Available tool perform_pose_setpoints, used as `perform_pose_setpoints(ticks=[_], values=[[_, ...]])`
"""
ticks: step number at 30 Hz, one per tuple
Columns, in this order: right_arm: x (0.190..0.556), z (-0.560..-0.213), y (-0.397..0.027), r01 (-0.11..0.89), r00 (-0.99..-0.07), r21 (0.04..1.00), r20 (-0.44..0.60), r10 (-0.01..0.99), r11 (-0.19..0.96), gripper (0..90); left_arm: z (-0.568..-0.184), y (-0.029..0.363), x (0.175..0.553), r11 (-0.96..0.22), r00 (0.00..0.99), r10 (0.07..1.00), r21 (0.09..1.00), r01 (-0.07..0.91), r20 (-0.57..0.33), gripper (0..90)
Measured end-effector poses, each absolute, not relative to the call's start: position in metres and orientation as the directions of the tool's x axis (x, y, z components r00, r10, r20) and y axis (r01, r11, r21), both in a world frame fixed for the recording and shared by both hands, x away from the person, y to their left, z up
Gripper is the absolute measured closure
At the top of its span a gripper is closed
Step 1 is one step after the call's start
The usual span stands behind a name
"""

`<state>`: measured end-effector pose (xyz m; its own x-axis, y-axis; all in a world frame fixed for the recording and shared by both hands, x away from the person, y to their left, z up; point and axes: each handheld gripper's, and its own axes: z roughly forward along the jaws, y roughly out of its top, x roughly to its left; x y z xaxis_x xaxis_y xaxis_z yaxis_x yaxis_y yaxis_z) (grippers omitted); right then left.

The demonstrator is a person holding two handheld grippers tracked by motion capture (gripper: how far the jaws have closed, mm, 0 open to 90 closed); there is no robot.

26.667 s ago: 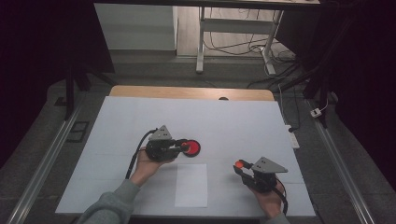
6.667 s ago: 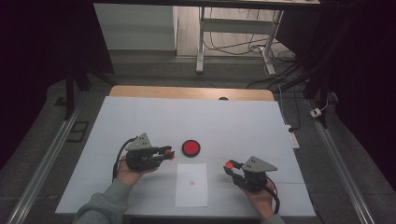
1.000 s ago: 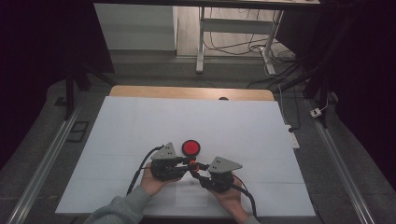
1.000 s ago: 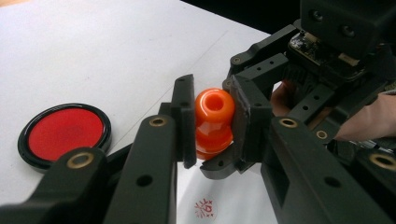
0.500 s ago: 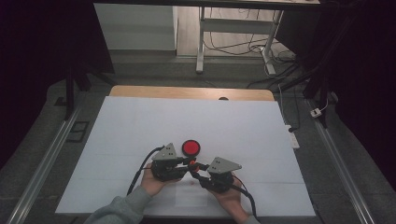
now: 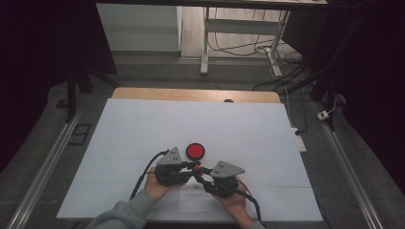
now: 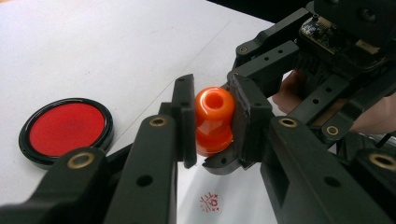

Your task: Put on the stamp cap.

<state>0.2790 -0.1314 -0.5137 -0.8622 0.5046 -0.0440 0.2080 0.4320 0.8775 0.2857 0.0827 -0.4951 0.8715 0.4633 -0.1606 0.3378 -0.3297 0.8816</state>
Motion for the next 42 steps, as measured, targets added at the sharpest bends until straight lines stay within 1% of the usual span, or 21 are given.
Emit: perform_pose_setpoints(ticks=[7, 22, 26, 29, 34, 42], values=[[0.2798, -0.516, -0.1306, 0.226, -0.861, 0.869, -0.033, 0.507, 0.44, 64.8, -0.498, 0.0812, 0.2861, -0.337, 0.869, 0.468, 0.876, 0.345, -0.162, 72.9], [0.2811, -0.5178, -0.1285, 0.229, -0.866, 0.838, -0.056, 0.497, 0.495, 64.6, -0.5042, 0.0778, 0.2854, -0.351, 0.864, 0.477, 0.867, 0.354, -0.16, 73.1], [0.281, -0.5174, -0.1289, 0.232, -0.867, 0.842, -0.048, 0.496, 0.487, 64.6, -0.5028, 0.0789, 0.2855, -0.346, 0.865, 0.475, 0.868, 0.356, -0.165, 73.0], [0.2807, -0.5152, -0.13, 0.22, -0.866, 0.851, -0.056, 0.497, 0.478, 64.6, -0.5013, 0.0814, 0.287, -0.326, 0.865, 0.466, 0.872, 0.364, -0.187, 72.9], [0.2813, -0.5168, -0.1298, 0.223, -0.869, 0.849, -0.05, 0.493, 0.479, 64.5, -0.502, 0.0795, 0.2861, -0.342, 0.865, 0.473, 0.869, 0.356, -0.168, 72.8], [0.2811, -0.5154, -0.1309, 0.219, -0.869, 0.866, -0.037, 0.493, 0.45, 64.3, -0.4994, 0.0812, 0.2854, -0.324, 0.865, 0.472, 0.879, 0.349, -0.169, 72.7]])
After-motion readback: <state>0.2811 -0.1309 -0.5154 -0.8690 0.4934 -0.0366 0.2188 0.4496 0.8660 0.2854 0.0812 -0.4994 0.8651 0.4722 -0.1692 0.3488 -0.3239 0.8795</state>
